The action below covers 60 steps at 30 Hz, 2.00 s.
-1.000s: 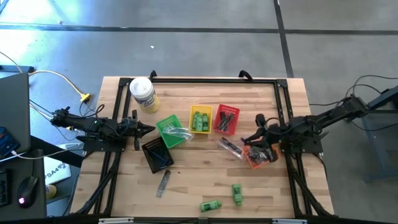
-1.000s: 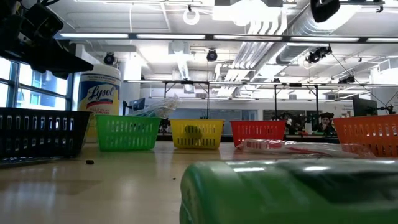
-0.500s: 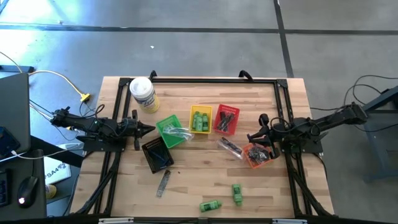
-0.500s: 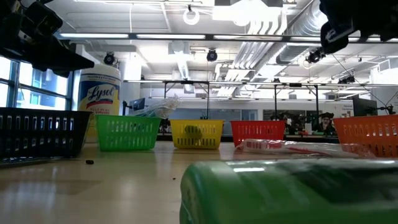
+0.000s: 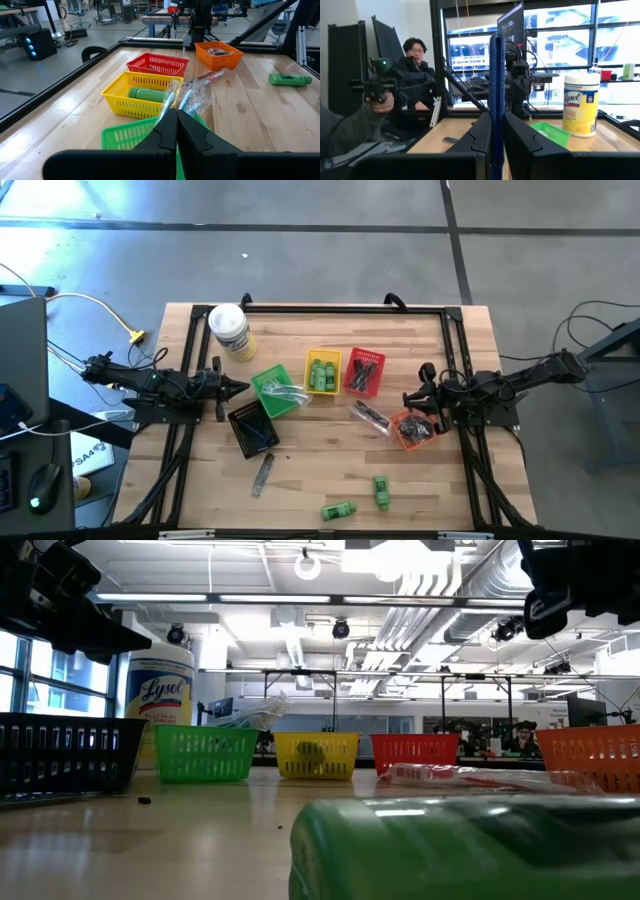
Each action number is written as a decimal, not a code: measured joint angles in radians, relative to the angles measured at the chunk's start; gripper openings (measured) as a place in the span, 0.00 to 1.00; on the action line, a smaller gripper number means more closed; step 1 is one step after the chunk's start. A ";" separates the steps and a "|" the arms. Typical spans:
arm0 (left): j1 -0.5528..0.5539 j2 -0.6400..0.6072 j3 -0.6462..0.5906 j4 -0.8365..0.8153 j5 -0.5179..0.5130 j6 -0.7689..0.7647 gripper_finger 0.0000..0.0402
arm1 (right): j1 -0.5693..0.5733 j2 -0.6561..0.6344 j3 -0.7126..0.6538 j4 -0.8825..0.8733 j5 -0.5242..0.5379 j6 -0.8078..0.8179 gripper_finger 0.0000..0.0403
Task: Pick & Place Travel size toiletries
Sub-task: Put the blue razor into the black bin
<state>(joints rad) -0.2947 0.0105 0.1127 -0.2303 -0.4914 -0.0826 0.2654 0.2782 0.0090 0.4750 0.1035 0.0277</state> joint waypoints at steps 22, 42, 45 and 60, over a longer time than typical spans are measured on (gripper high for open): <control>0.000 0.000 0.001 0.001 0.003 0.000 0.00 | 0.001 -0.001 -0.001 -0.016 -0.003 0.032 0.09; 0.000 0.001 0.001 0.177 0.015 0.007 0.00 | 0.000 0.109 0.030 0.082 0.055 0.049 0.08; 0.000 0.025 0.002 0.252 0.066 0.053 0.00 | 0.000 0.190 0.081 0.112 0.055 0.034 0.08; 0.000 0.464 0.118 0.688 0.102 0.138 0.13 | 0.000 0.639 0.371 0.165 0.050 -0.038 0.07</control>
<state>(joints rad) -0.2947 0.4743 0.2306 0.4575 -0.3898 0.0554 0.2657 0.9177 0.3796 0.6403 0.1538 -0.0099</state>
